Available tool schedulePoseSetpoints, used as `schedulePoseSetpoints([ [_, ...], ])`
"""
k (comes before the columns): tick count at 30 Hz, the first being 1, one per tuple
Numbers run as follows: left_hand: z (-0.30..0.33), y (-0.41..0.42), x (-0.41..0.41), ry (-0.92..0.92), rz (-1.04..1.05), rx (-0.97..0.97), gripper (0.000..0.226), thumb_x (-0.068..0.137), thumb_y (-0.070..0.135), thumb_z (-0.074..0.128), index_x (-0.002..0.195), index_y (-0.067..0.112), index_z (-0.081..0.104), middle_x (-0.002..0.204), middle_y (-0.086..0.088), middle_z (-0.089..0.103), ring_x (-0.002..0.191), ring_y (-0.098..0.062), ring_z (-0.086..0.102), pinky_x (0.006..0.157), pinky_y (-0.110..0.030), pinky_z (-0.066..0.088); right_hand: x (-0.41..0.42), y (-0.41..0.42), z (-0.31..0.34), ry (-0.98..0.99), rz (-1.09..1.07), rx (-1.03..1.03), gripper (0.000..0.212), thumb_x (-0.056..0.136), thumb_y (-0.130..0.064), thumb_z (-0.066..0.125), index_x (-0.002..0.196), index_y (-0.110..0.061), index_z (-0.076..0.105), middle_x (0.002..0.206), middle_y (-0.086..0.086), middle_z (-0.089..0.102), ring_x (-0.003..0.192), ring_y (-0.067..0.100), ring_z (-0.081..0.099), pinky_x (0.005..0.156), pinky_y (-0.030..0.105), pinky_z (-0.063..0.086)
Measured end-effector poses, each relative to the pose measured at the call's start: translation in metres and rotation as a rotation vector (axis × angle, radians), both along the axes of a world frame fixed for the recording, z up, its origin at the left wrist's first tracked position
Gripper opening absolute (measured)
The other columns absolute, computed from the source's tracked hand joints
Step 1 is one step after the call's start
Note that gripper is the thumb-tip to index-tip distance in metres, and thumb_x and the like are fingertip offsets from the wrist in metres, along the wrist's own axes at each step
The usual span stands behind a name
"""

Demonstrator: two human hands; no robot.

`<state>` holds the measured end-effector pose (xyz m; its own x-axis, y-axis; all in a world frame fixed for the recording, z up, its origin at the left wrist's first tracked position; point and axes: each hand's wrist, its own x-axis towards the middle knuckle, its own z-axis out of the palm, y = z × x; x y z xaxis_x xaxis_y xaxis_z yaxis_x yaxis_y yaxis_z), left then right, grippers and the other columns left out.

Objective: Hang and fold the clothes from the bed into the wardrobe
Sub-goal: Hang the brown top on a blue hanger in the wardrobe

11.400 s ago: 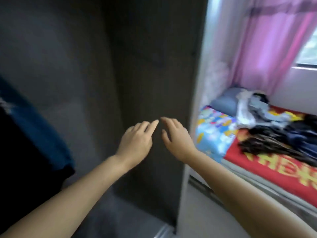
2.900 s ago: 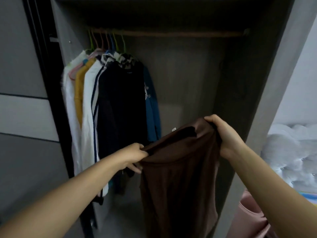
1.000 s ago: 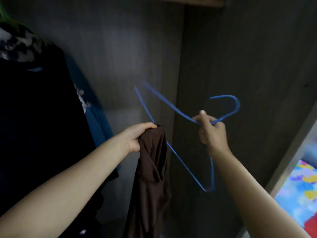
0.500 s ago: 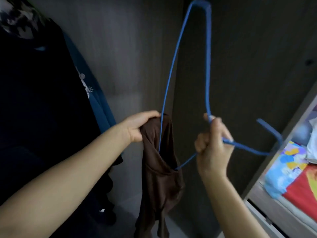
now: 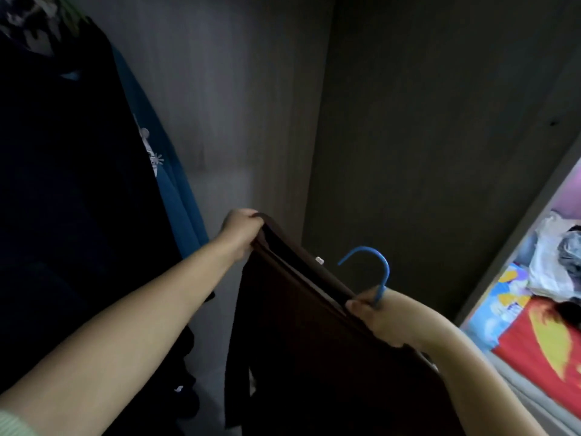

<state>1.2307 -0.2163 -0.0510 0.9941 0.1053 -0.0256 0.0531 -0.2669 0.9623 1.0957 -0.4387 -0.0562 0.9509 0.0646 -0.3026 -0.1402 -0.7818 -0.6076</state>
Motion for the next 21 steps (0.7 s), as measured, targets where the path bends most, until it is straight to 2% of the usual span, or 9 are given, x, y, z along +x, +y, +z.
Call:
schedulePoseSetpoints([
  [3,-0.005,-0.028,-0.026,-0.232,-0.293,0.369,0.019,0.088,0.004,0.051,0.083,0.014,0.067,0.067,-0.001,0.058,0.056,-0.015,0.059,0.045,-0.03,0.053,0.008,-0.003,0.014,0.003,-0.128,0.469,0.023,0.101,-0.021,0.044,0.092,-0.014,0.064,0.046,-0.005,0.032,0.034,0.007,0.028,0.034,0.015,0.02],
  [6,0.0,-0.039,-0.033,-0.227,-0.429,0.402,0.016,0.089,0.01,0.055,0.09,0.016,0.069,0.069,0.003,0.055,0.053,-0.012,0.061,0.04,-0.022,0.05,0.02,0.001,0.033,0.006,-0.076,0.674,0.022,0.101,-0.01,0.042,0.112,-0.007,0.061,0.049,-0.006,0.029,0.038,0.004,0.023,0.032,0.014,0.019],
  [9,0.0,-0.034,-0.027,-0.36,-0.529,0.555,0.023,0.09,0.014,0.06,0.111,0.012,0.068,0.091,-0.002,0.055,0.091,-0.018,0.06,0.076,-0.02,0.049,0.029,0.012,0.044,-0.025,-0.048,0.687,0.028,0.097,0.006,0.034,0.112,-0.003,0.056,0.055,-0.001,0.037,0.042,0.007,0.029,0.036,0.015,0.021],
  [10,-0.001,-0.031,-0.027,-0.433,-0.599,0.648,0.029,0.09,0.017,0.062,0.118,0.013,0.065,0.106,-0.003,0.055,0.106,-0.016,0.054,0.091,-0.021,0.041,0.03,0.014,0.05,-0.062,-0.014,0.668,0.03,0.095,0.009,0.034,0.111,-0.003,0.056,0.058,0.002,0.044,0.043,0.008,0.035,0.037,0.016,0.024],
  [12,-0.003,-0.027,-0.027,-0.55,-0.683,0.731,0.033,0.092,0.02,0.061,0.123,0.011,0.06,0.122,-0.003,0.055,0.117,-0.013,0.046,0.102,-0.024,0.03,0.032,0.016,0.065,-0.15,0.104,0.626,0.03,0.094,0.011,0.037,0.112,-0.003,0.056,0.067,0.005,0.058,0.05,0.011,0.052,0.042,0.018,0.036],
  [15,0.009,-0.022,-0.022,-0.75,-0.553,0.569,0.019,0.093,0.014,0.052,0.097,0.002,0.066,0.095,-0.01,0.067,0.091,-0.011,0.056,0.081,-0.026,0.038,0.029,0.016,0.088,-0.297,0.213,0.513,0.035,0.095,0.001,0.049,0.128,-0.013,0.05,0.093,0.004,0.072,0.082,0.013,0.069,0.073,0.02,0.054],
  [17,0.023,-0.014,-0.018,-0.833,-0.428,0.464,0.022,0.092,0.013,0.05,0.085,-0.002,0.065,0.08,-0.013,0.064,0.077,-0.011,0.053,0.07,-0.024,0.036,0.025,0.006,0.091,-0.453,0.226,0.155,0.053,0.094,-0.018,0.057,0.143,-0.025,0.036,0.119,-0.009,0.065,0.109,0.004,0.061,0.096,0.019,0.045],
  [19,0.039,-0.002,-0.01,-0.922,-0.275,0.439,0.022,0.09,0.01,0.051,0.082,-0.004,0.065,0.078,-0.014,0.061,0.076,-0.013,0.054,0.07,-0.024,0.037,0.02,-0.006,0.09,-0.539,0.222,-0.264,0.044,0.096,-0.035,0.051,0.138,-0.031,0.04,0.115,-0.017,0.061,0.103,0.0,0.061,0.086,0.011,0.044],
  [21,0.055,0.012,-0.001,-0.983,-0.199,0.497,0.02,0.09,0.009,0.053,0.084,-0.003,0.067,0.086,-0.013,0.063,0.084,-0.017,0.056,0.078,-0.026,0.039,0.016,-0.019,0.088,-0.556,0.179,-0.394,0.016,0.099,-0.04,0.039,0.106,-0.032,0.052,0.085,-0.015,0.061,0.072,-0.001,0.061,0.061,0.009,0.044],
])
